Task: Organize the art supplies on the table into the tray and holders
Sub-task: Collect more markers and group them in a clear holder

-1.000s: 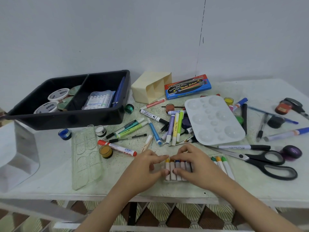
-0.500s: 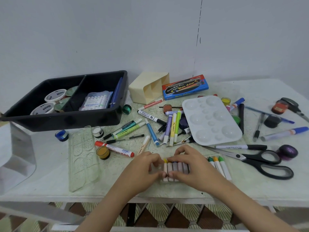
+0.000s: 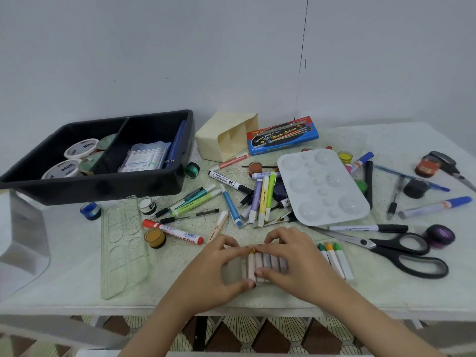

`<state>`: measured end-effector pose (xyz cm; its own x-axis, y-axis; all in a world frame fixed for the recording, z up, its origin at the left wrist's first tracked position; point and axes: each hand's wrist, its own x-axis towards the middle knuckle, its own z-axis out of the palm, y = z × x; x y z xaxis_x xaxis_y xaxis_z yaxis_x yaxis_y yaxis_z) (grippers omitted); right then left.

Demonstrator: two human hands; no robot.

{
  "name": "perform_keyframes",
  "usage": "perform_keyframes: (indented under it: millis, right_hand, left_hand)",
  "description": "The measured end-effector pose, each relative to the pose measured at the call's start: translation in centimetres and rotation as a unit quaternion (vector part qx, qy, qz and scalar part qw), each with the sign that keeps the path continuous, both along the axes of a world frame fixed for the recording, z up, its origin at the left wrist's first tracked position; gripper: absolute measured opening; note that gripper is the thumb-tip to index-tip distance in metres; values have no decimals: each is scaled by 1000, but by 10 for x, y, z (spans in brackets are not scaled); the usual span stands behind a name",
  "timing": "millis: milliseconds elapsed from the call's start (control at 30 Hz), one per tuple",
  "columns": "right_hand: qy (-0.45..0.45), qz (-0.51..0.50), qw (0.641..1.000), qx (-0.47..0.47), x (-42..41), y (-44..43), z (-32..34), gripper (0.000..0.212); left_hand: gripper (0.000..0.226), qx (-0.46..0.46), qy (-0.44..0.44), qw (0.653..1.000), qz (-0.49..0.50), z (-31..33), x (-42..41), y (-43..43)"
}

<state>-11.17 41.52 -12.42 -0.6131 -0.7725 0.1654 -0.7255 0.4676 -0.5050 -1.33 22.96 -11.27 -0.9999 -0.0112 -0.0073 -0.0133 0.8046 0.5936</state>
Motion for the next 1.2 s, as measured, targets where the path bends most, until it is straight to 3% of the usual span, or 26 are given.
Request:
perform_keyframes:
  millis: [133, 300, 533, 800, 900, 1067, 1200]
  right_hand:
    - [2, -6, 1000, -17, 0, 3, -3, 47]
    - [-10, -29, 999, -23, 0, 0, -4, 50]
    - [-9, 5, 1000, -5, -4, 3, 0, 46]
    - [0, -16, 998, -56, -23, 43, 7, 33]
    - [-5, -9, 999, -47, -31, 56, 8, 36]
    - [-16, 25, 999, -16, -34, 65, 6, 66]
    - [-47, -30, 992, -110, -44, 66, 13, 46]
  left_hand:
    - [63, -54, 25, 998, -27, -1, -2, -2]
    - [56, 12, 28, 999, -13, -4, -4, -2]
    - [54, 11, 28, 1000, -3, -6, -6, -3]
    - [50, 34, 47, 998, 3, 2, -24, -5]
    - [41, 11, 61, 998, 4, 14, -52, -3]
    - [32, -28, 109, 993, 40, 39, -133, -8]
    - [32, -30, 121, 991, 57, 49, -196, -15]
